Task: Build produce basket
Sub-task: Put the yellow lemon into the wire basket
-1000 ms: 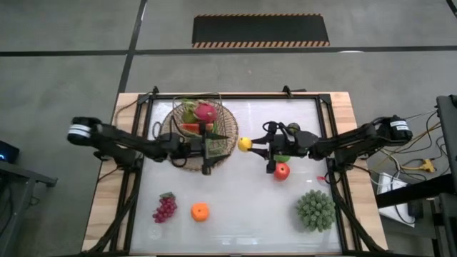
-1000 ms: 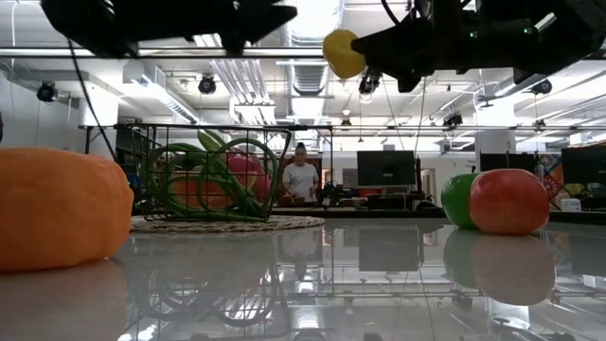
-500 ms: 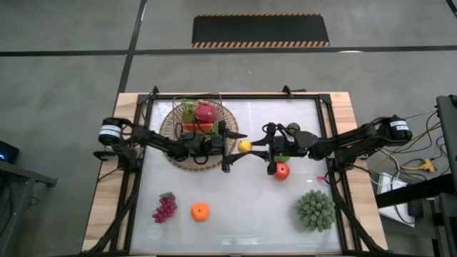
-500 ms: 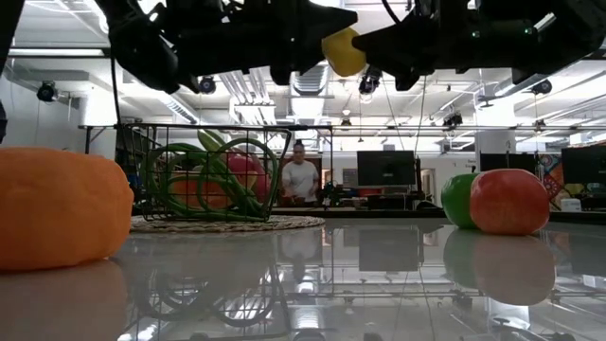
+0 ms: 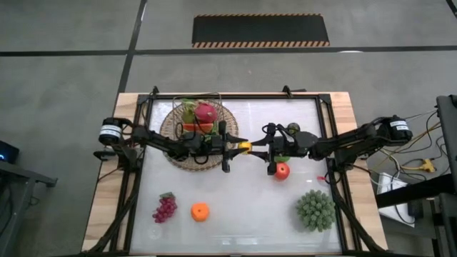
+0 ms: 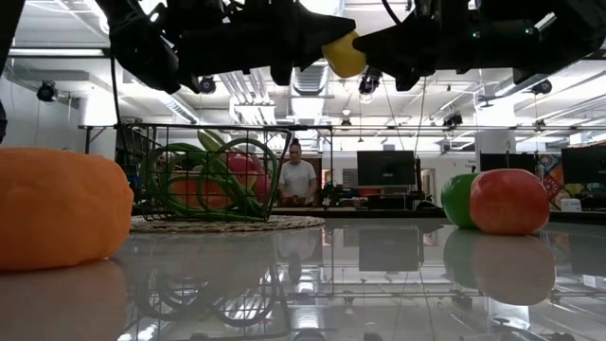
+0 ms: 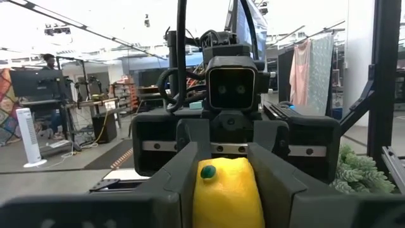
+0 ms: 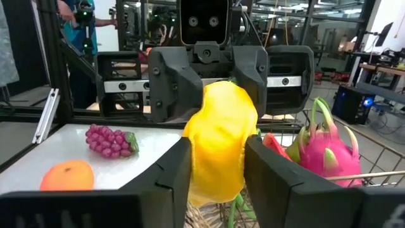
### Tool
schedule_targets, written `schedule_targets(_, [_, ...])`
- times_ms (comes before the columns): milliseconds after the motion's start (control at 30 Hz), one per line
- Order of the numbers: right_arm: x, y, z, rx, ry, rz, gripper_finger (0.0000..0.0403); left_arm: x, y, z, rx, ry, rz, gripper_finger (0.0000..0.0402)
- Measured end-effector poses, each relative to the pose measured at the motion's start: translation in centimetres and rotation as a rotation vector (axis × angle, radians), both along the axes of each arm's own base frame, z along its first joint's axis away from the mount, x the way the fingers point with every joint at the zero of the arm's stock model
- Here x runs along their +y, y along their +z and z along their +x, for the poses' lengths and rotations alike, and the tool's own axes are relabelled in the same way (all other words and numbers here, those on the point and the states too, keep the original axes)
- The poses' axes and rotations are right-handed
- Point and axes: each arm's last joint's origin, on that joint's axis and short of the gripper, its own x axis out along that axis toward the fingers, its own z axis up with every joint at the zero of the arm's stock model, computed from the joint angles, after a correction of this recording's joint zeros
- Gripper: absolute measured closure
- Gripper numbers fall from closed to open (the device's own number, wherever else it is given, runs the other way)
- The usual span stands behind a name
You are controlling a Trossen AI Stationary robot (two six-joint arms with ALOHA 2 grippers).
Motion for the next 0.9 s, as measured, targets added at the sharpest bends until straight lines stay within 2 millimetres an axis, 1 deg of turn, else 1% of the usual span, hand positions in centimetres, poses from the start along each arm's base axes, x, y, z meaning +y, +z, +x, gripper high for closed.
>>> schedule_targets(167, [0.0, 0.0, -0.1, 0.011, -0.005, 0.018, 0.0229, 0.0, -0.1, 0.0, 0.012, 0.005, -0.001, 0.0305])
schedule_targets(233, [0.0, 0.1, -0.3, 0.026, -0.01, 0.018, 0.0204, 0.1, -0.1, -0.1, 0.047, 0.034, -0.002, 0.0305])
schedule_targets(367, [-0.2, 0.7, -1.3, 0.091, -0.068, 0.043, 0.0164, 0.5, 0.5, -1.0, 0.2, 0.181, -0.003, 0.0305])
schedule_targets(467, [-0.4, 1.0, -2.4, 0.158, -0.144, 0.073, 0.0146, 0.9, 1.9, -2.8, 0.367, 0.345, 0.015, 0.0305])
schedule_targets(567, [-0.6, 1.4, -3.5, 0.193, -0.183, 0.103, 0.0136, 1.3, 3.3, -5.0, 0.503, 0.48, 0.021, 0.0305])
schedule_targets(633, [-0.5, 1.7, -3.9, 0.201, -0.184, 0.107, 0.0134, 1.5, 4.1, -6.4, 0.55, 0.526, 0.005, 0.0306])
schedule_targets(700, [-0.5, 1.8, -4.2, 0.193, -0.183, 0.118, 0.0134, 1.9, 4.5, -7.7, 0.581, 0.539, -0.03, 0.0306])
schedule_targets(800, [-0.5, 1.7, -4.2, 0.201, -0.184, 0.121, 0.0138, 2.2, 4.0, -8.8, 0.6, 0.533, -0.105, 0.0306])
schedule_targets(900, [-0.5, 1.3, -4.0, 0.219, -0.186, 0.12, 0.0144, 2.3, 2.8, -8.9, 0.615, 0.533, -0.152, 0.0307])
